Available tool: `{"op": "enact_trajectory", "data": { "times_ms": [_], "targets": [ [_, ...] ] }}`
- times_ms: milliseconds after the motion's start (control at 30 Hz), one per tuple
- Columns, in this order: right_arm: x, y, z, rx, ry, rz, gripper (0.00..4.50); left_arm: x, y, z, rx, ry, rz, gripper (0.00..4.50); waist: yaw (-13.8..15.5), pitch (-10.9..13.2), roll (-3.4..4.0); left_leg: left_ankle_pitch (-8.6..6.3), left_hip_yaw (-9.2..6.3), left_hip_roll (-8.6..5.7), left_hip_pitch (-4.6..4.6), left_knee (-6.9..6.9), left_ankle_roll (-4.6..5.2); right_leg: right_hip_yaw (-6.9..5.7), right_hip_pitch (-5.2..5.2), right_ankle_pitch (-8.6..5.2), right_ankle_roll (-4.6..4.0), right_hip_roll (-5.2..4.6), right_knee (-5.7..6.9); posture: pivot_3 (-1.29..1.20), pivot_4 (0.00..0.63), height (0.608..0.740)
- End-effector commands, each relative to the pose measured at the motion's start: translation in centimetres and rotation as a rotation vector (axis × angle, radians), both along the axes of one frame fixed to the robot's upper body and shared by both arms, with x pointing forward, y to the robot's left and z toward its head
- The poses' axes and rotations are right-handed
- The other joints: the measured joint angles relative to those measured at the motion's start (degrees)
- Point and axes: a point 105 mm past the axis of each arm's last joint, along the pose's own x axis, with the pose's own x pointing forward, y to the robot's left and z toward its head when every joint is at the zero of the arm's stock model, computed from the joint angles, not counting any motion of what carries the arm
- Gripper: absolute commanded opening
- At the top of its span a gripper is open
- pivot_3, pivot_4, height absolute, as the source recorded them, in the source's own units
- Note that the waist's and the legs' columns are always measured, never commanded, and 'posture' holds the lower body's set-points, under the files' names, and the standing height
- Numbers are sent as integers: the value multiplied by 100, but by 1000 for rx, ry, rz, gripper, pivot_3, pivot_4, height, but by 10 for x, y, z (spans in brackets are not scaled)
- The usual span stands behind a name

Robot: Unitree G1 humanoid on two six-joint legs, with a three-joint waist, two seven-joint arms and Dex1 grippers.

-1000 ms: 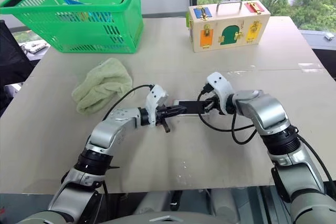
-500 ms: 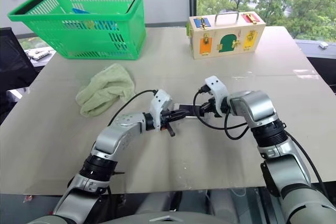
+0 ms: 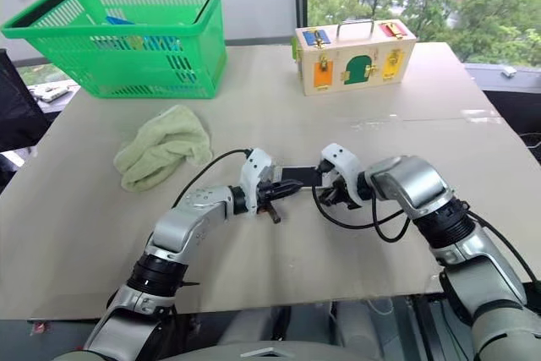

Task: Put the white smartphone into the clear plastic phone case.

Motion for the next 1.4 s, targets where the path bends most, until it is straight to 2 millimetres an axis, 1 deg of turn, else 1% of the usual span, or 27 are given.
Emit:
{"op": "enact_trajectory", "data": {
  "times_ms": [33,67,100,167,200,267,300,400,467,500,600,667,733,867,933,967,1000,1033,1067,1133,1167,1200,1233,1267,1300,1400],
  "targets": [
    [-15,8,11,139,17,21,0,0,1,8,-6,-37,-2,48,-17,24,31,0,-2,2,-10,1,0,-4,-4,0,0,0,-3,0,150,740],
    [-19,12,25,201,-7,37,0,0,2,7,-5,-33,2,48,-11,56,63,0,-2,1,-25,2,0,-5,-20,0,0,-3,-3,0,150,740],
    [-22,13,38,246,-22,43,0,0,3,6,-3,-29,4,48,-7,78,76,1,-1,-2,-52,2,1,-4,-52,1,1,-5,0,0,150,740],
    [-22,12,58,298,-69,27,0,0,3,4,2,-25,5,48,13,111,111,4,-1,-3,-64,4,1,-10,-75,15,-4,-6,7,0,150,740],
    [-20,10,64,312,-91,8,0,0,3,4,1,-22,6,48,26,112,114,6,4,-7,-76,13,0,-11,-94,47,-5,-9,21,0,150,740],
    [-14,6,70,298,-133,-34,0,0,3,3,1,-18,7,48,62,112,113,21,4,-10,-108,17,21,-14,-132,55,-4,-7,37,0,150,740],
    [-11,4,71,292,-146,-52,0,-1,3,3,0,-18,6,48,81,112,113,21,2,-12,-137,16,18,-13,-161,68,-26,-5,37,0,150,740],
    [-4,1,72,281,-158,-92,0,0,4,3,0,-20,6,48,149,112,113,31,7,-21,-140,11,-13,-3,-158,68,-30,-9,14,0,150,740],
    [1,-4,56,192,-132,-114,0,2,4,4,-1,-22,8,48,163,113,112,29,9,-29,-143,10,-11,-1,-157,67,-27,-16,3,0,150,740],
    [2,-7,48,144,-114,-121,0,2,4,4,-1,-23,8,48,163,115,112,17,11,-35,-143,10,9,0,-155,66,-24,-21,1,0,150,740],
    [2,-12,22,29,-45,-118,0,2,4,5,0,-24,11,48,167,121,111,8,13,-40,-143,11,25,-1,-154,65,-21,-26,-1,0,150,740],
    [3,-21,0,-85,-7,-111,0,3,3,5,-2,-25,13,48,163,120,111,9,13,-38,-135,13,26,-5,-145,62,-15,-25,0,0,150,740],
    [6,-27,-16,-142,29,-128,0,3,2,6,-8,-26,17,48,162,114,103,9,6,-34,-121,14,25,-13,-136,52,3,-21,1,0,150,740],
    [5,-36,-38,-204,78,-126,0,1,-1,5,-15,-24,23,48,163,100,88,7,-1,-31,-74,17,24,-21,-83,49,5,-19,-1,0,150,740],
    [7,-39,-41,-204,51,-118,0,0,-2,6,-22,-28,28,48,161,86,76,1,-1,-31,-41,10,17,-19,-50,44,11,-21,-7,0,150,740],
    [9,-35,-35,-157,10,-111,0,-1,-2,8,-31,-38,33,48,162,78,62,-8,-2,-31,-35,9,2,-19,-44,42,12,-22,-7,0,150,740],
    [14,-26,-22,-61,-60,-104,0,0,-2,12,-53,-55,41,48,167,71,51,-9,-6,-31,-35,9,1,-21,-43,42,12,-21,-6,0,150,740],
    [17,-21,-9,16,-130,-102,0,0,-1,17,-74,-69,53,48,169,70,48,-10,-10,-30,-35,9,0,-22,-42,42,12,-21,-7,0,150,740],
    [18,-18,7,93,-226,-91,0,1,0,24,-106,-94,70,48,167,74,51,-10,-10,-30,-37,9,-1,-22,-43,42,13,-21,-7,0,150,740],
    [12,-10,53,325,-474,-57,0,5,9,41,-176,-160,135,48,191,90,50,-10,-11,-32,-46,9,-1,-21,-50,43,14,-23,-8,0,150,740],
    [9,-15,68,404,-531,-94,0,7,15,49,-209,-179,174,48,199,112,50,-10,-14,-32,-58,8,-1,-23,-58,43,14,-22,-9,0,150,740],
    [5,-20,77,454,-557,-126,0,7,19,53,-232,-185,198,48,192,129,64,-9,-22,-31,-74,10,-1,-30,-71,43,15,-21,-8,0,150,740],
    [0,-26,82,472,-596,-139,0,6,24,59,-258,-198,213,48,158,145,80,-7,-23,-31,-111,12,-1,-30,-110,45,16,-19,-5,0,150,740],
    [-7,-31,84,456,-629,-128,594,4,27,63,-277,-197,212,547,150,153,88,12,-10,-32,-154,28,16,-15,-160,57,-1,-16,19,0,150,740],
    [-15,-35,84,432,-658,-114,717,0,30,67,-292,-198,200,675,155,159,89,25,-9,-35,-153,28,-3,-9,-161,61,-8,-17,22,0,150,740],
    [-38,-51,80,344,-711,-80,2200,-11,45,77,-302,-207,187,2147,184,167,81,25,-4,-36,-149,23,-6,-8,-156,59,-9,-17,15,0,150,740]
  ]
}}
